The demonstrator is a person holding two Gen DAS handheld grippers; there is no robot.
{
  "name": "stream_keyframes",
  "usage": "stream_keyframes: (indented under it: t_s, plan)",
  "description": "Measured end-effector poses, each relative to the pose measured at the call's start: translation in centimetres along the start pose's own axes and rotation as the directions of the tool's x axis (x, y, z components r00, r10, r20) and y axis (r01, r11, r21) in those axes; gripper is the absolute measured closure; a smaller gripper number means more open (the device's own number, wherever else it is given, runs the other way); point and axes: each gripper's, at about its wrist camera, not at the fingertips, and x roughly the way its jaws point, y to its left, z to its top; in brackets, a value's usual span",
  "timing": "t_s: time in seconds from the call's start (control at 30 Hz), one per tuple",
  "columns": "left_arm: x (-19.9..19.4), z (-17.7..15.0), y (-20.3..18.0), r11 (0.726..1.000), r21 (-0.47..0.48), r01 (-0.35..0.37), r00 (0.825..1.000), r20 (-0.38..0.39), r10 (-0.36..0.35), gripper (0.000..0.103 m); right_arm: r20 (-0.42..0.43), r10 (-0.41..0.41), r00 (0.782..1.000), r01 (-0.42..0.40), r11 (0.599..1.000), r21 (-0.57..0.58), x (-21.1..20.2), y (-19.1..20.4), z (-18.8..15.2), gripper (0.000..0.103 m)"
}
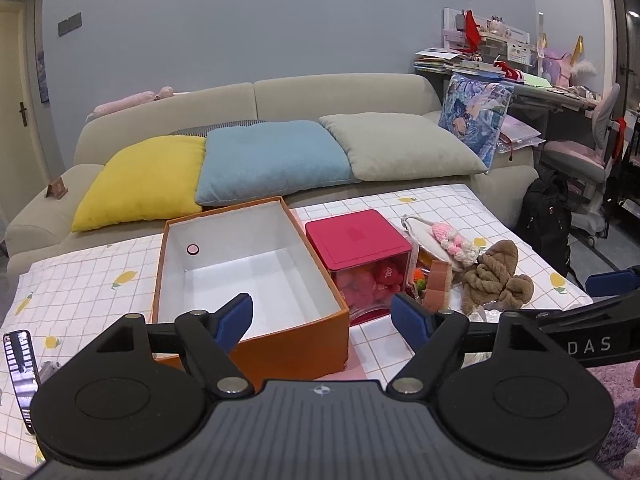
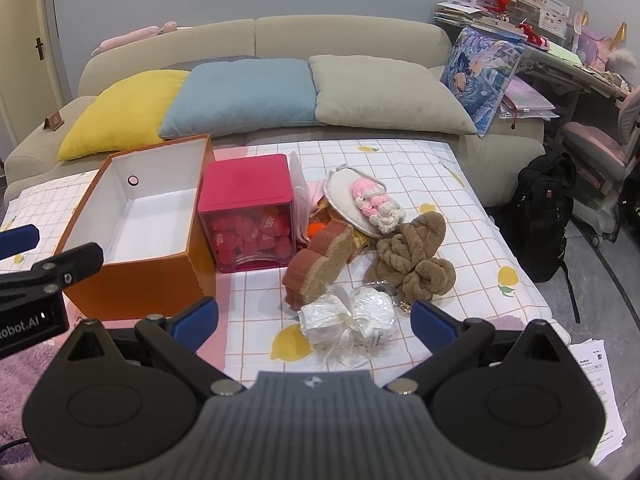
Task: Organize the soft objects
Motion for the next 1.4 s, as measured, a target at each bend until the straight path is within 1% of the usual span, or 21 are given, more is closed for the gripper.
stream_keyframes:
  t_s: [0.13, 0.3, 0.4, 0.6, 1.03, 1.4]
  plan:
    - [0.15, 0.0, 0.1, 1.0, -0.008, 0.018, 1.0, -0.014, -0.018, 0.013, -0.001, 0.001, 1.0, -0.001, 1.0, 0.001, -0.01, 0.0, -0.05, 0.003]
    - [0.26, -0.13, 0.01, 1.0, -0.011, 0.022, 0.999, -0.025, -0.022, 0.019, -0.002, 0.001, 1.0, -0.001, 1.0, 0.001, 0.0, 0.02, -0.04, 0.003]
    - [0.33, -0.15, 0.04, 1.0, -0.014, 0.012, 0.999, -0.033, -0.013, 0.019, -0.005, -0.001, 1.0, 0.001, 1.0, 0.001, 0.05, 0.01, -0.1, 0.003]
    - [0.61, -0.09, 0.28, 0.999, -0.027, 0.038, 0.998, -0.055, -0.04, 0.019, -0.013, -0.002, 1.0, 0.002, 1.0, 0.003, 0.16, 0.0, -0.07, 0.003]
    - [0.58, -0.24, 0.25, 0.999, -0.028, 0.031, 0.997, -0.066, -0.032, 0.019, -0.02, -0.006, 1.0, 0.006, 1.0, 0.005, 0.19, -0.1, -0.04, 0.003]
    - [0.96, -0.26, 0.38, 0.999, -0.031, 0.031, 0.995, -0.09, -0.033, 0.019, -0.029, -0.008, 1.0, 0.009, 1.0, 0.009, 0.32, -0.26, -0.09, 0.003]
